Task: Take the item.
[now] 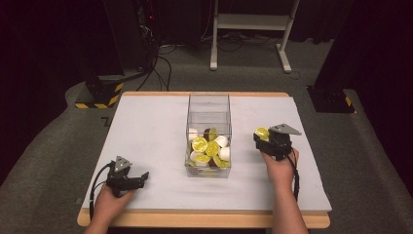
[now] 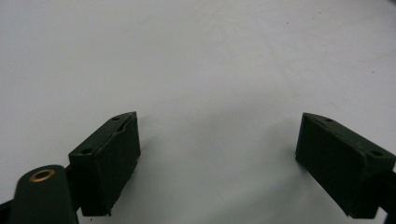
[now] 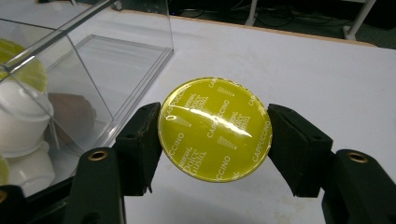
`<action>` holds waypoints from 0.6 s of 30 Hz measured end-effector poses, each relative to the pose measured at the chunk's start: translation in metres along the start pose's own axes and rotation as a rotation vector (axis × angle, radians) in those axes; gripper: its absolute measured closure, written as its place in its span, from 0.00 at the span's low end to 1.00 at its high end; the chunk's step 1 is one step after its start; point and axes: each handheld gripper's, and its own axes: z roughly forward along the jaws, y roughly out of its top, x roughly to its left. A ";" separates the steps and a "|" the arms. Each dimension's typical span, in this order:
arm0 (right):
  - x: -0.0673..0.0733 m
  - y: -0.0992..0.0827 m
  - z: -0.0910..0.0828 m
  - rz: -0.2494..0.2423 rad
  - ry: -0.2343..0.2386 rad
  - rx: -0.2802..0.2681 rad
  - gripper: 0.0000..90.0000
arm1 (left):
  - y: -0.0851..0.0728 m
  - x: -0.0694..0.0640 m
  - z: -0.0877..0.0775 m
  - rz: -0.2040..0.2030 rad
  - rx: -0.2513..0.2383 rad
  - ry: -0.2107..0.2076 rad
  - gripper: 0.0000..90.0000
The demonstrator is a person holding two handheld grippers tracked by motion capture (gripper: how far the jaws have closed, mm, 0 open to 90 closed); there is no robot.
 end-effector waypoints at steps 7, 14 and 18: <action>-0.005 -0.002 0.012 0.005 -0.027 0.010 0.43 | 0.000 0.000 0.000 -0.002 0.000 -0.002 0.15; -0.007 -0.005 0.021 0.000 -0.053 0.024 0.43 | 0.000 0.000 0.000 -0.001 0.001 -0.001 0.15; -0.012 -0.007 0.027 0.015 -0.068 0.041 0.43 | 0.000 0.000 0.000 -0.001 0.000 -0.001 0.15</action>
